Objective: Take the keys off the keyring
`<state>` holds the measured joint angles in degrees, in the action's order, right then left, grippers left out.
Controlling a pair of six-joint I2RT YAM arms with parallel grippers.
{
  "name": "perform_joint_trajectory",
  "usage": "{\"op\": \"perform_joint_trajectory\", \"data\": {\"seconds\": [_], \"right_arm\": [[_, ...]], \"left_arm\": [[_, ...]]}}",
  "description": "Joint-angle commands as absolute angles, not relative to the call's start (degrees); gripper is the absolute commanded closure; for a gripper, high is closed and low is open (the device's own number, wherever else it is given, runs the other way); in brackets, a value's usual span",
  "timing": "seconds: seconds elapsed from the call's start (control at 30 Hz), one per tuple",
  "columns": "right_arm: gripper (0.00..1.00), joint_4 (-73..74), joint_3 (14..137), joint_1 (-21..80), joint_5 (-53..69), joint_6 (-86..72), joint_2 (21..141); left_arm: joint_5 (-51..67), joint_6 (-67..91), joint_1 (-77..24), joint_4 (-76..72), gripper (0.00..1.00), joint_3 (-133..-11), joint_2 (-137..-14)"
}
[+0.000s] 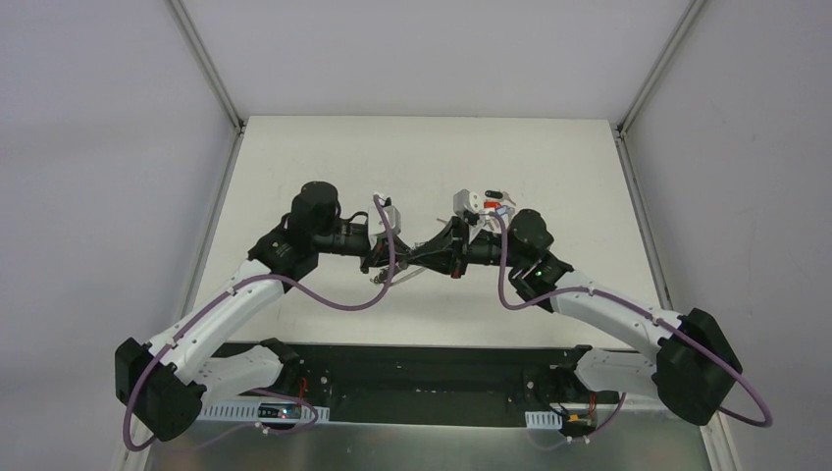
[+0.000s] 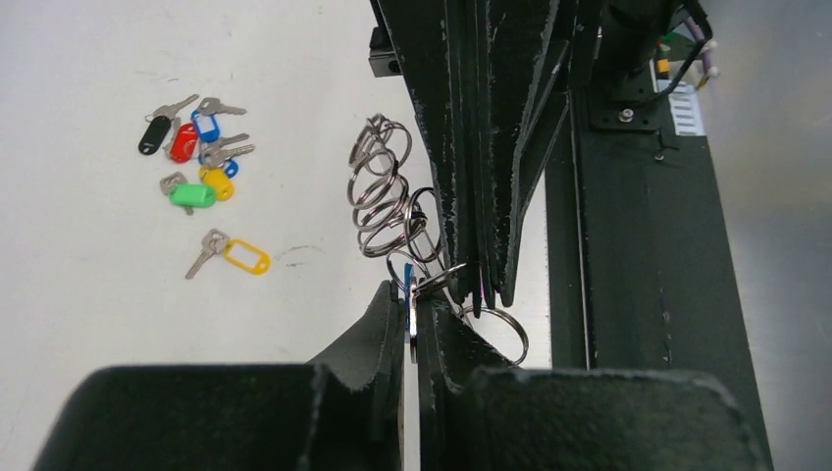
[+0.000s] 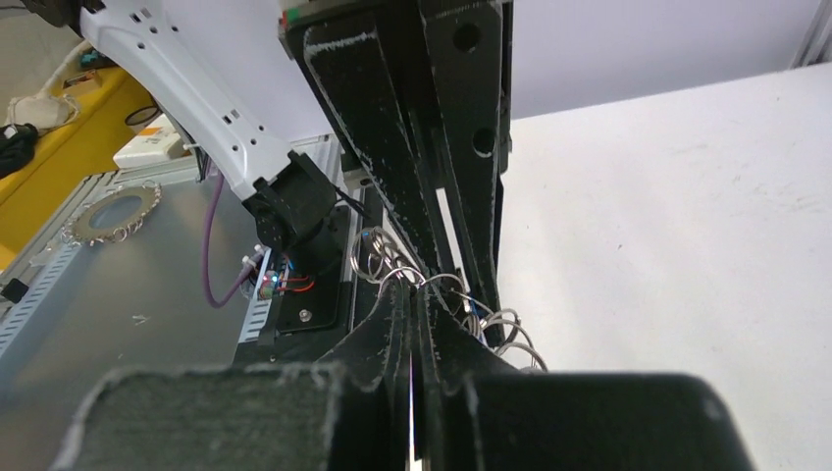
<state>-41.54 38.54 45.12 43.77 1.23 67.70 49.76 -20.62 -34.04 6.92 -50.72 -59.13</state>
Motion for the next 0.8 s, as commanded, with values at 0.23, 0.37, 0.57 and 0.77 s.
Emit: {"op": "perform_joint_trajectory", "data": {"seconds": [0.23,0.37,0.57,0.77], "right_arm": [[1.00,-48.1,36.8,45.1,41.6,-0.9,62.5],[1.00,-44.6,35.8,44.8,39.2,0.3,60.1],[1.00,-32.1,38.7,44.8,36.0,3.8,60.4],[1.00,-27.2,41.0,44.7,37.0,4.1,62.8]], "left_arm": [[53.2,-20.0,-34.5,2.2,1.00,-52.6,-58.0],[52.8,-20.6,-34.5,2.4,1.00,-52.5,-57.4],[52.9,-23.7,-34.6,6.3,1.00,-53.6,-57.1],[50.4,-27.2,-35.1,9.6,1.00,-53.9,-57.4]]}}
